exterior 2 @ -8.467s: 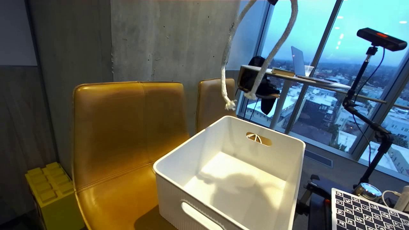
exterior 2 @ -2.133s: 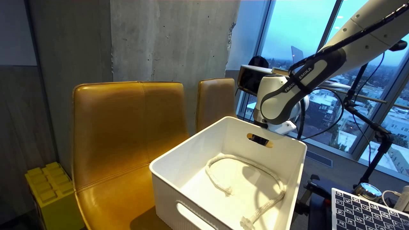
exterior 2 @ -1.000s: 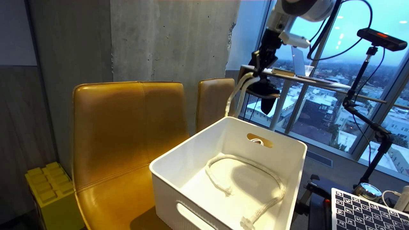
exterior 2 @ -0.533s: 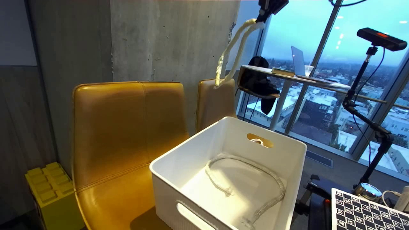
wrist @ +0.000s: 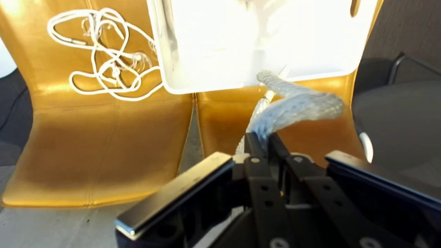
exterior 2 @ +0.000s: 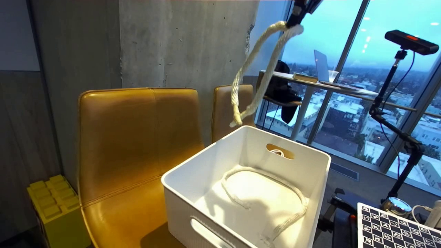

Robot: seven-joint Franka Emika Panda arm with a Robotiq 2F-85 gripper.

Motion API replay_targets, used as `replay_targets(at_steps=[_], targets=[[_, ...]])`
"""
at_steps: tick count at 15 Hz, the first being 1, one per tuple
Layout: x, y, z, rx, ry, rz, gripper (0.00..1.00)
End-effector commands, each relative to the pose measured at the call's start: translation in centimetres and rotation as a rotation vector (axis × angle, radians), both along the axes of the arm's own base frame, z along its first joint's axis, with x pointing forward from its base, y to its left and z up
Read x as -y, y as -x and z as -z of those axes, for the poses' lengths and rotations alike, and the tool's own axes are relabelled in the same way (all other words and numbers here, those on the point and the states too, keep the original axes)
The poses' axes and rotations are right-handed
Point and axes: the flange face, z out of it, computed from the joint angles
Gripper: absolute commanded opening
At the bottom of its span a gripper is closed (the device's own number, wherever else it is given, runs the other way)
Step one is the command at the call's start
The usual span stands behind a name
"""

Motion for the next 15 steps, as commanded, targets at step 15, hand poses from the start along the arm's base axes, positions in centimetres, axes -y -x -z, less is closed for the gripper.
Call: replay_targets(at_steps=[15], targets=[[-0.4, 8.2, 15.3, -0.078, -0.003, -0.076, 0.36]])
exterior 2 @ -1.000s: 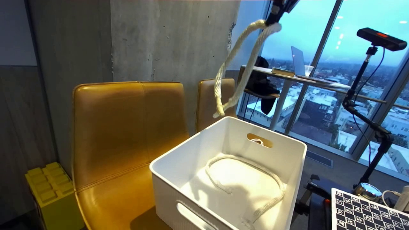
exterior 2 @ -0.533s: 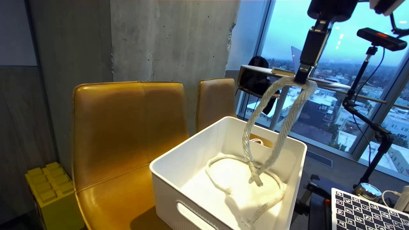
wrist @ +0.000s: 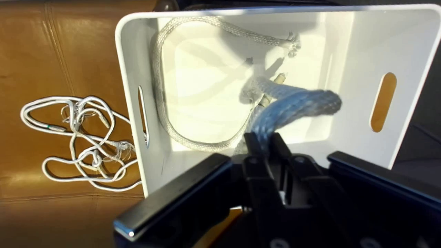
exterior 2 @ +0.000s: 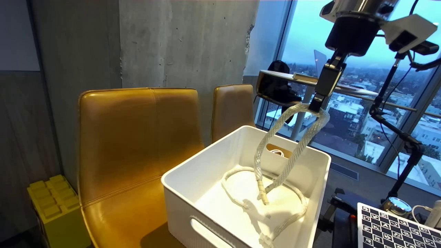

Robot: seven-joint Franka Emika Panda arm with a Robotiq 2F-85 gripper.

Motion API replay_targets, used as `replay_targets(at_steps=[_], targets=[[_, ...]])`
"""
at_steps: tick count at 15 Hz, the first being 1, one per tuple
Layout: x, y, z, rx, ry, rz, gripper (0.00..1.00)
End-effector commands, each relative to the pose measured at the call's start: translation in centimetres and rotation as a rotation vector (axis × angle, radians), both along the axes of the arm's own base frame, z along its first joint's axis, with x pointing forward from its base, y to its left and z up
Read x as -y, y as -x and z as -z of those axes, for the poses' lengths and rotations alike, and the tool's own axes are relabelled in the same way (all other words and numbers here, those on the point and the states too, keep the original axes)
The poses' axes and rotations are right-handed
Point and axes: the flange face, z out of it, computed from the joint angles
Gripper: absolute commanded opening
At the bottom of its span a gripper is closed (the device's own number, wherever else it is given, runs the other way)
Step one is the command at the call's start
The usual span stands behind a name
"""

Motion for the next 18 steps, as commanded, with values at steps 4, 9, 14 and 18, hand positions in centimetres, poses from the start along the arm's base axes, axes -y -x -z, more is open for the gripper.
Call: replay_targets(at_steps=[4, 9, 14, 18], targets=[[1.3, 0.6, 0.4, 0.069, -0.016, -0.044, 0.63], [6.8, -0.7, 2.1, 0.098, 0.013, -0.018, 0.99], [15.5, -1.8, 4.8, 0.099, 0.025, 0.046, 1.00], [20.7, -2.3, 7.0, 0.083, 0.035, 0.084, 1.00]])
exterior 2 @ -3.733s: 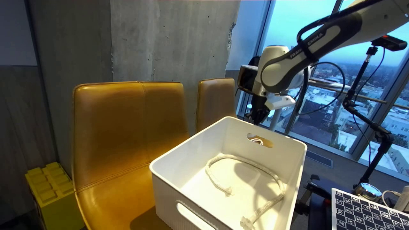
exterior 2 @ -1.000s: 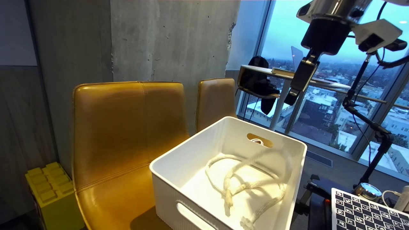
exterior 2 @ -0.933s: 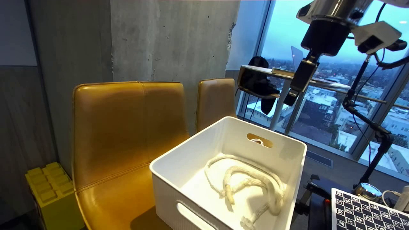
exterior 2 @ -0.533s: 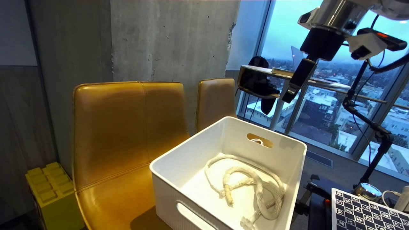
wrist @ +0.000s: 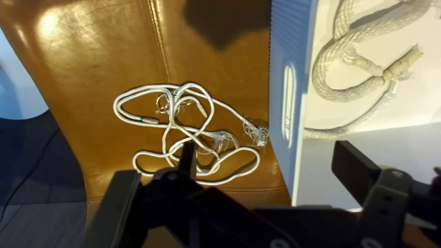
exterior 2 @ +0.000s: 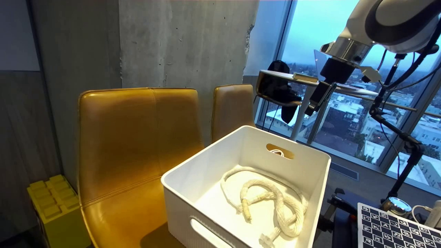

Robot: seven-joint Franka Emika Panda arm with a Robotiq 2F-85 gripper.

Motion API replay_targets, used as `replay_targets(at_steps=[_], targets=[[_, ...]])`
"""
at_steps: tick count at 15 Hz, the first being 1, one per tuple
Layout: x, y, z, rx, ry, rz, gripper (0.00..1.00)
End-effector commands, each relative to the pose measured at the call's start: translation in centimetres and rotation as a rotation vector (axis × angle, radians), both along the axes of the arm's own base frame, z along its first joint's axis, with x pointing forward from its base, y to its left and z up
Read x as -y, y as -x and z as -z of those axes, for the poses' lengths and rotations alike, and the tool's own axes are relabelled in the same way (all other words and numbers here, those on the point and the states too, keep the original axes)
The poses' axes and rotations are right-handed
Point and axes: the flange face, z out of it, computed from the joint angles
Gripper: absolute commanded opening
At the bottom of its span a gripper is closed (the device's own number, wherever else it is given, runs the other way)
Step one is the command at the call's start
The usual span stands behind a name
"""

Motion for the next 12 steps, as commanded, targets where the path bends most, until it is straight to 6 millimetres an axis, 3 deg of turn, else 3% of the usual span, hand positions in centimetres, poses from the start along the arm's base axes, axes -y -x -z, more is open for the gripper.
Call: replay_targets(at_steps=[1, 5, 12], targets=[[4.1, -1.5, 1.6, 0.004, -0.002, 0.022, 1.00], [8.3, -2.9, 3.9, -0.006, 0.004, 0.059, 1.00], [14.3, -4.3, 10.9, -0.024, 0.053, 0.123, 1.00]])
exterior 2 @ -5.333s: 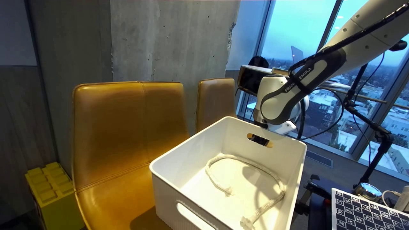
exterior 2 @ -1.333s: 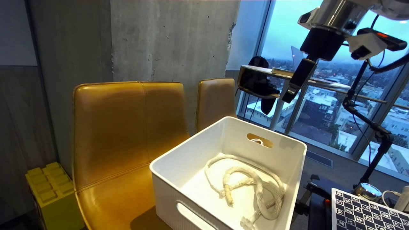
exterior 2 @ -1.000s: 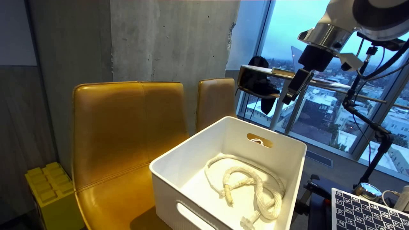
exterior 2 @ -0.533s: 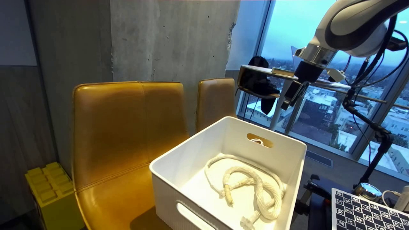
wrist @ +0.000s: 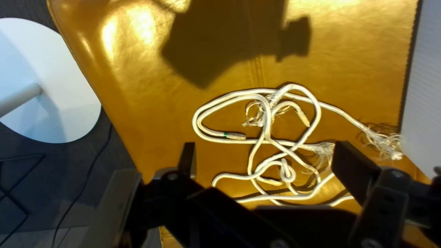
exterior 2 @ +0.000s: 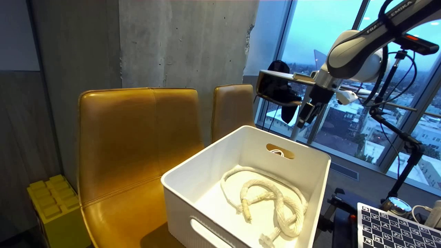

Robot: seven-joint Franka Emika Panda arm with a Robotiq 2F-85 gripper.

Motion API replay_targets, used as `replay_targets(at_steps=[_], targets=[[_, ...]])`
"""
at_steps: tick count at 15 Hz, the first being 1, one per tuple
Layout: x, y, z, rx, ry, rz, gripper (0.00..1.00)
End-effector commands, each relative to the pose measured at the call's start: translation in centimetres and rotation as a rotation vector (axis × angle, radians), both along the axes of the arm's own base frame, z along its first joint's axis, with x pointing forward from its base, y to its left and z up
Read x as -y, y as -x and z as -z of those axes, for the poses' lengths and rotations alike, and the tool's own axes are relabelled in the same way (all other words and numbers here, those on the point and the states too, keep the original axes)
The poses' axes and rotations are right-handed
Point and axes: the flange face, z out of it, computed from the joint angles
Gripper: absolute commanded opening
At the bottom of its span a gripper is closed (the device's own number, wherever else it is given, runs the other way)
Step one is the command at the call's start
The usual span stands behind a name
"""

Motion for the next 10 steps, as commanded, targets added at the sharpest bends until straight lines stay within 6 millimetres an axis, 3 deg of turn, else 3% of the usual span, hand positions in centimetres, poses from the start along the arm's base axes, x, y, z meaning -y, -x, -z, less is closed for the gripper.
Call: replay_targets(at_steps=[1, 7, 10], targets=[[2.8, -1.5, 3.5, 0.002, 0.023, 0.017, 1.00], [5.2, -4.3, 8.6, -0.009, 0.055, 0.034, 1.00], [5.2, -6.2, 10.1, -0.015, 0.057, 0.026, 1.00]])
